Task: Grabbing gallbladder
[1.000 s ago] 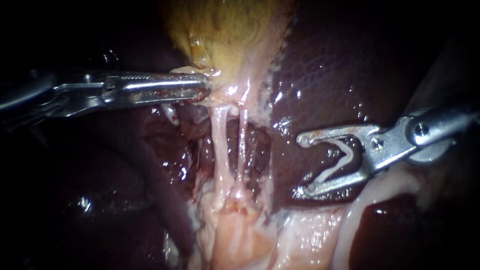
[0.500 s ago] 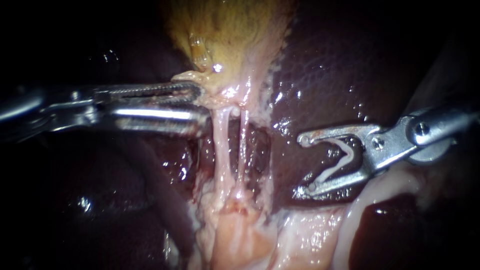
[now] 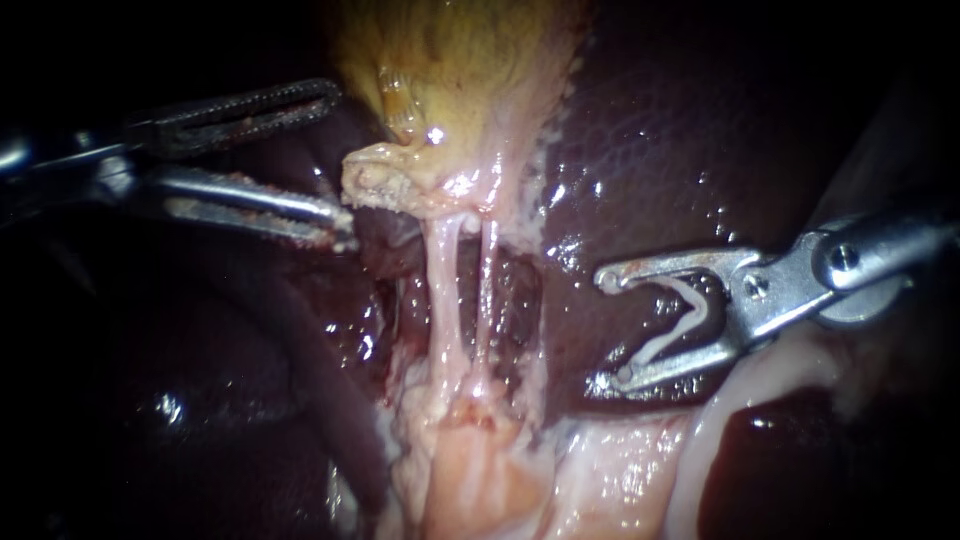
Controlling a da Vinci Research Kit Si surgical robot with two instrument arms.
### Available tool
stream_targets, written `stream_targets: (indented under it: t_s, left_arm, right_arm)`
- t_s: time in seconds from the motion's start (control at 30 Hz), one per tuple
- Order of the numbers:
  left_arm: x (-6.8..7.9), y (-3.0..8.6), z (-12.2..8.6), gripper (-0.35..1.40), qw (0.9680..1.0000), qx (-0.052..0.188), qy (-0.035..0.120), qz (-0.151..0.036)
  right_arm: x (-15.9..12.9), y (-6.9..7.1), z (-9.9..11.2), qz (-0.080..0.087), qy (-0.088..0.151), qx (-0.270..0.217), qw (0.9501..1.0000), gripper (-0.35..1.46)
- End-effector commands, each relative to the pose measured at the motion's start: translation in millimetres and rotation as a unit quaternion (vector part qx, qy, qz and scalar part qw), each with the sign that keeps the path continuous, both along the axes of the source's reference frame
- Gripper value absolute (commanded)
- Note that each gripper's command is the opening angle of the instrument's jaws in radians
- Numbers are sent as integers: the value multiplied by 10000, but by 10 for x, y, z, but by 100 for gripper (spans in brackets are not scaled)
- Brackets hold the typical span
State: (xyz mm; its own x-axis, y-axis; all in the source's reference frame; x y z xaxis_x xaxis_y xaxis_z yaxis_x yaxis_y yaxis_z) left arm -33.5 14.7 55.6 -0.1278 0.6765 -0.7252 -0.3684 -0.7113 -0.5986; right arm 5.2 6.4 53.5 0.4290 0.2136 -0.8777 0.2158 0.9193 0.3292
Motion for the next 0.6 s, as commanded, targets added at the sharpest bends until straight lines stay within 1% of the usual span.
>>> stream_targets:
  t_s: [0.03,0.1,0.2,0.3,0.37,0.43,0.53,0.6]
  left_arm:
    - [0,0,6,72,10000,0,11,-11]
    - [-1,0,19,66,10000,-22,20,-15]
    - [-5,-3,37,64,10000,-68,24,-30]
    - [-11,-8,50,61,10000,-82,34,28]
    - [-15,-10,55,59,9999,-99,64,98]
    - [-20,-11,57,54,9999,-70,49,118]
    - [-26,-10,58,44,9999,-39,29,118]
    - [-28,-10,58,32,9999,-31,33,133]
  right_arm:
    - [0,0,0,0,-1,-2,10000,48]
    - [0,0,0,0,-1,-2,10000,48]
    - [0,0,0,0,-1,-2,10000,48]
    - [0,0,0,0,-1,-2,10000,48]
    - [0,0,0,-1,-1,-2,10000,48]
    - [0,0,0,-1,-1,-2,10000,48]
    - [0,0,1,-1,-1,-2,10000,48]
    - [0,0,1,-1,-1,-2,10000,48]
